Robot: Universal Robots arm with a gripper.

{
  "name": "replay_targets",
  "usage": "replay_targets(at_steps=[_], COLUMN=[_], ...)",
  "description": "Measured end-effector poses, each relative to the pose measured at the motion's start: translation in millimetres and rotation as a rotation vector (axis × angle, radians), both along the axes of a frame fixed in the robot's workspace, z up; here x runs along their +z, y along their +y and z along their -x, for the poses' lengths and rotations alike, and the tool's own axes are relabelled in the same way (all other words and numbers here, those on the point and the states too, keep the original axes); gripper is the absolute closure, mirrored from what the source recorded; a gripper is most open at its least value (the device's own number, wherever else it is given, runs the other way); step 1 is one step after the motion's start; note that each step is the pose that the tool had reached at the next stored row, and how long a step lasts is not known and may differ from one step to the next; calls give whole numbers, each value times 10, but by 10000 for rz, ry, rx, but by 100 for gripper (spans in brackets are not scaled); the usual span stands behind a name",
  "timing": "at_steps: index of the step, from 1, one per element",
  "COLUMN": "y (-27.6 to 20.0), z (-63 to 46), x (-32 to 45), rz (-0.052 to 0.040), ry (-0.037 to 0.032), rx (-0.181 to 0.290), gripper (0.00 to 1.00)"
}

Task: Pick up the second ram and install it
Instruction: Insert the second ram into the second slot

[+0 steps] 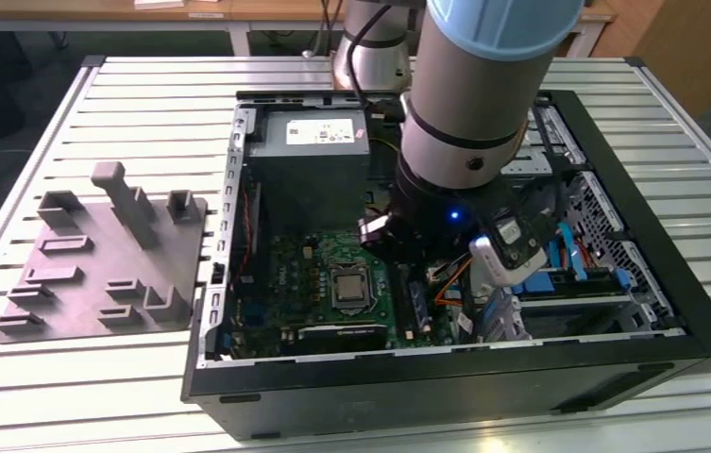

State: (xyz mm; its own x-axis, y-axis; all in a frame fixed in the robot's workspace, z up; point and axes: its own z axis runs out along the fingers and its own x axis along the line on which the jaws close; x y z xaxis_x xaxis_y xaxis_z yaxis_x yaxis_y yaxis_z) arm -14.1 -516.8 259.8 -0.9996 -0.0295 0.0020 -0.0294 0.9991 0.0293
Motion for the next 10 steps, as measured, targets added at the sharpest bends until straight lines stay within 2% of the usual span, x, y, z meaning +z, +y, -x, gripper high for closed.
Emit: replay_targets(at_steps=[3,7,10], y=[25,39,66], z=[2,6,6], x=[-46,-97,-125], rz=[-1,1,1], ry=[0,0,0], rx=[-118,-521,-528], gripper=[86,86,86])
